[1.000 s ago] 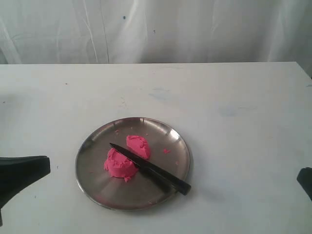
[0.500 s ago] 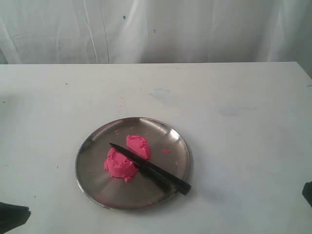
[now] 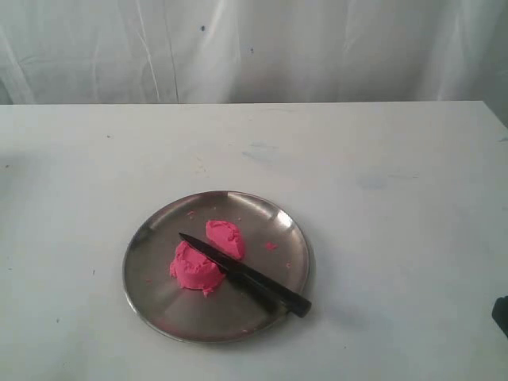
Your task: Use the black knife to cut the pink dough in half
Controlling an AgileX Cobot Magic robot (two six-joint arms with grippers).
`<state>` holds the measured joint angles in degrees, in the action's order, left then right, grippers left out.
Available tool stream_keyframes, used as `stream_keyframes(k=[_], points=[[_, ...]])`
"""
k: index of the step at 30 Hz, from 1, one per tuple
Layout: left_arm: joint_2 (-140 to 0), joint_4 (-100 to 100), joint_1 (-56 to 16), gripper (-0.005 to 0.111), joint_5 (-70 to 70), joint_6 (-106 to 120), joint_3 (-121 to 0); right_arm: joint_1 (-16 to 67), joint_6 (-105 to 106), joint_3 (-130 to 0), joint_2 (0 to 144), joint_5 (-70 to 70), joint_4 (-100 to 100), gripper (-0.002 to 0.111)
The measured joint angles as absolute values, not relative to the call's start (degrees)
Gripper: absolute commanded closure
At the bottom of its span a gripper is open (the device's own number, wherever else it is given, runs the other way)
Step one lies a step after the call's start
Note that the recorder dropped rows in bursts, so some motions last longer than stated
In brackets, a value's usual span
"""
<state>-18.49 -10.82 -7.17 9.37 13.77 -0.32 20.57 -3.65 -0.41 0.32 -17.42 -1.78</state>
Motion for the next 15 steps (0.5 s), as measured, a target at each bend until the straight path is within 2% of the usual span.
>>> stream_keyframes(k=[3,9,15], points=[[-14.88,-10.82,-7.17,0.107,5.93,13.68,-0.32,20.57,-3.65,-0.41,0.32,-17.42,-1.78,0.108],[-10.82,-10.82,-7.17,0.107,-10.1,13.76,-0.18,20.57,-3.65,-0.41,0.32,-17.42,-1.78,0.108],[-5.2,-10.82,-7.17,0.107,-11.58,13.87,-0.18,20.57,-3.65,-0.41,0.32,-17.42,-1.78,0.108]])
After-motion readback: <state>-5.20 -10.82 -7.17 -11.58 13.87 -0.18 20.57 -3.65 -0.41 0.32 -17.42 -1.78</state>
